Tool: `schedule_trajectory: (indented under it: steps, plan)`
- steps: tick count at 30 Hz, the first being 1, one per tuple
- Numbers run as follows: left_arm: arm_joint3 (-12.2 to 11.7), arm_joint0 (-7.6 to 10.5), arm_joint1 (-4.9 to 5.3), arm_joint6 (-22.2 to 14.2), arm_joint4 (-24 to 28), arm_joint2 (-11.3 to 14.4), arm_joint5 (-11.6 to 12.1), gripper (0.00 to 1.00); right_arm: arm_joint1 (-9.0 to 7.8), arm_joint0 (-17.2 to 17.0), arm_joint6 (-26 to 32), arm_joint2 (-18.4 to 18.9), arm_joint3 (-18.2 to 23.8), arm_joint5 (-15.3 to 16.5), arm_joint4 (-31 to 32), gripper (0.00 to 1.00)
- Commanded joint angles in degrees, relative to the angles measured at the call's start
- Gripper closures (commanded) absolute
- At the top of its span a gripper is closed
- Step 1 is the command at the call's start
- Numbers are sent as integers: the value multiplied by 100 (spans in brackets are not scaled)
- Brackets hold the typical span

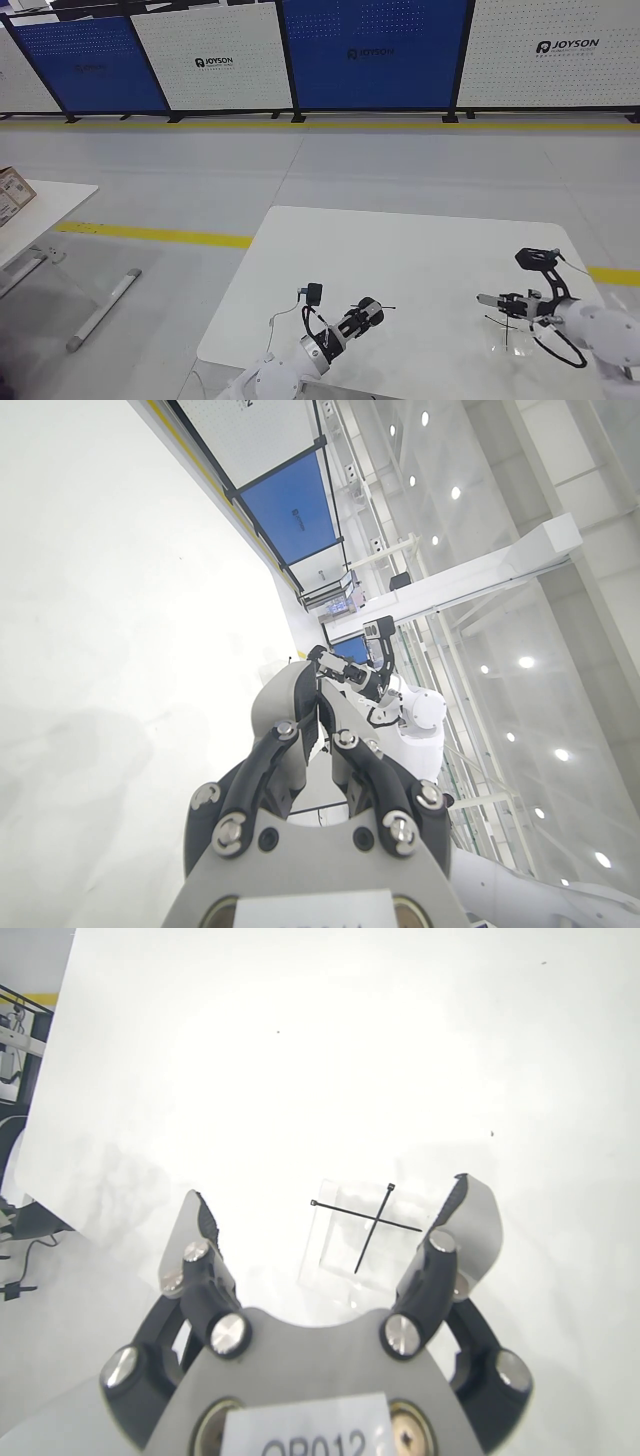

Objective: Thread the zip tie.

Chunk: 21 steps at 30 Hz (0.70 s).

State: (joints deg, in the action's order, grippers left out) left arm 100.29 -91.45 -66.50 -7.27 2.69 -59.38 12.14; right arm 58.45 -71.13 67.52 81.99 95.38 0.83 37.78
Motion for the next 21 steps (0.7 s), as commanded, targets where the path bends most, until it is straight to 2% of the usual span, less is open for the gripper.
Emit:
schedule_trajectory:
  steps: [1, 5, 15, 16, 17, 18, 21]
  plan:
    - [0, 0, 0, 0, 0, 0, 0, 100, -20, 11, 292, 5, 89, -172, 101, 0]
    - [0, 0, 0, 0, 0, 0, 0, 100, -45, 122, 857, -147, 237, -457, 411, 0]
    - [0, 0, 0, 0, 0, 0, 0, 100, -45, 122, 857, -147, 237, -457, 411, 0]
    - [0, 0, 0, 0, 0, 0, 0, 100, -40, 77, 835, -197, 227, -281, 271, 0]
    - [0, 0, 0, 0, 0, 0, 0, 100, -47, 82, 874, -164, 173, 137, -67, 0]
    - [0, 0, 0, 0, 0, 0, 0, 100, -63, 81, 884, -84, 113, 339, -194, 0]
    - [0, 0, 0, 0, 0, 0, 0, 100, -114, 81, 1212, -49, 171, 161, 182, 0]
